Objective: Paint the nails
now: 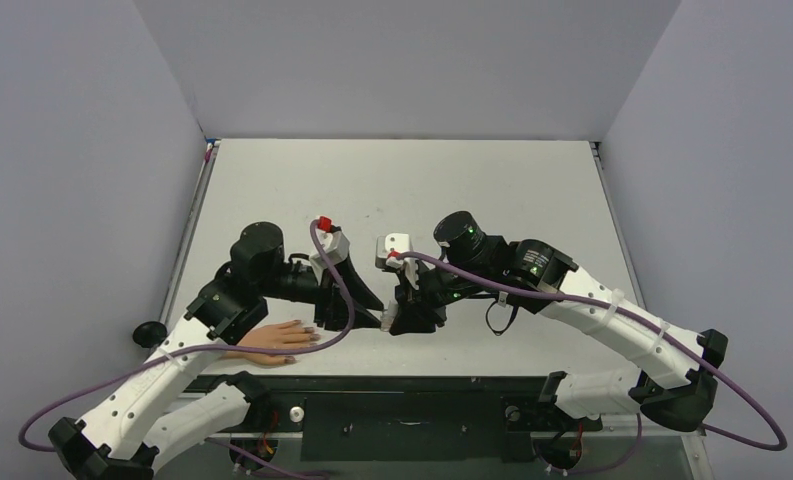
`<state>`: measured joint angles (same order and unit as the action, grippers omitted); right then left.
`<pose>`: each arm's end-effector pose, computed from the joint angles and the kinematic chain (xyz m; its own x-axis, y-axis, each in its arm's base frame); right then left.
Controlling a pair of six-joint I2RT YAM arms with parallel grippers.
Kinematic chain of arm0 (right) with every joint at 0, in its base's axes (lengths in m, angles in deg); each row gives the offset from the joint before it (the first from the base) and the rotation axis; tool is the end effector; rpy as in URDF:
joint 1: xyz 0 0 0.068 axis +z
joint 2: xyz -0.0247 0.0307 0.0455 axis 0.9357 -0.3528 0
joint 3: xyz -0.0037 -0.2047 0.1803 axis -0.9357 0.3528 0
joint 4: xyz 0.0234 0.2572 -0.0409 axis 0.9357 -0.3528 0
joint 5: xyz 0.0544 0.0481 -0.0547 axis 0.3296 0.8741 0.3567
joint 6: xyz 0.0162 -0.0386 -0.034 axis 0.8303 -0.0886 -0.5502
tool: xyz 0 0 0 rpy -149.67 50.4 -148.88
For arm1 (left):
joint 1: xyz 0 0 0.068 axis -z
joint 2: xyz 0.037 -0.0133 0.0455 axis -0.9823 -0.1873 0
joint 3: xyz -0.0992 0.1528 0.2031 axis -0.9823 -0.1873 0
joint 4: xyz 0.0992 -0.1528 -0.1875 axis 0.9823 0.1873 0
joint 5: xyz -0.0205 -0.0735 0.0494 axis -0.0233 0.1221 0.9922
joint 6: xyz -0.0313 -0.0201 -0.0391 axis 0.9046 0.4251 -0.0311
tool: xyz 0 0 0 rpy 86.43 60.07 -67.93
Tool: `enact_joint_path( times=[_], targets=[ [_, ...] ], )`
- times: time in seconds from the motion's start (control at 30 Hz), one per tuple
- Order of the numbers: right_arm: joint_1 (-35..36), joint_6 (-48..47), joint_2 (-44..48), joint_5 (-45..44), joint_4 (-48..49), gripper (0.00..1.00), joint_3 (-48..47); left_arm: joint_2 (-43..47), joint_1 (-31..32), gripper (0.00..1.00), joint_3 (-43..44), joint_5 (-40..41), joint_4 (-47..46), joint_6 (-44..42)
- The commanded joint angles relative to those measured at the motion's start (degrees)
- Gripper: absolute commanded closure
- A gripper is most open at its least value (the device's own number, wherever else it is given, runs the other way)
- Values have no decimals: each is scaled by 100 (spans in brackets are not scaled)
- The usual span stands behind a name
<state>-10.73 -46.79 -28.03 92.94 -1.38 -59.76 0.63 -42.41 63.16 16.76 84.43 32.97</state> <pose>0.1095 0.2225 0.3957 -0.2488 -0.5313 -0.8098 -0.9428 -0.0587 0.3282 0.1272 -0.1333 0.3617 -0.3537 0.1520 -0.9229 0.9291 -0.0572 -0.3655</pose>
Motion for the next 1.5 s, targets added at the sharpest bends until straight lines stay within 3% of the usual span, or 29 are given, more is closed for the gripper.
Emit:
enact_joint_path(
  times=[0.0, 0.77, 0.9, 1.03, 1.1, 1.13, 1.2, 1.3, 1.37, 1.47],
  targets=[
    [53, -131, -8, 150, 109, 100, -268, -42, 80, 64, -54, -142, -408, 186],
    [60, -80, -66, 72, 216, 100, -253, -194, 280, 65, -191, 185, -772, 432],
    [73, -62, -83, 43, 261, 100, -237, -213, 332, 74, -216, 322, -782, 467],
    [84, -32, -76, -40, 317, 100, -227, -212, 362, 98, -286, 507, -802, 544],
    [89, 34, -42, -166, 346, 100, -212, -148, 363, 100, -322, 613, -826, 580],
    [89, 97, -23, -288, 345, 97, -216, -123, 359, 100, -332, 700, -832, 612],
    [89, 193, 21, -440, 347, 81, -217, -39, 363, 100, -341, 827, -854, 652],
    [76, 267, 171, -669, 389, 43, -140, 89, 362, 100, -323, 972, -959, 740],
    [80, 316, 336, -788, 482, 31, -46, 145, 361, 100, -279, 1060, -993, 782],
    [80, 428, 593, -955, 728, 28, 142, 235, 356, 100, -195, 1214, -1009, 826]
  ],
)
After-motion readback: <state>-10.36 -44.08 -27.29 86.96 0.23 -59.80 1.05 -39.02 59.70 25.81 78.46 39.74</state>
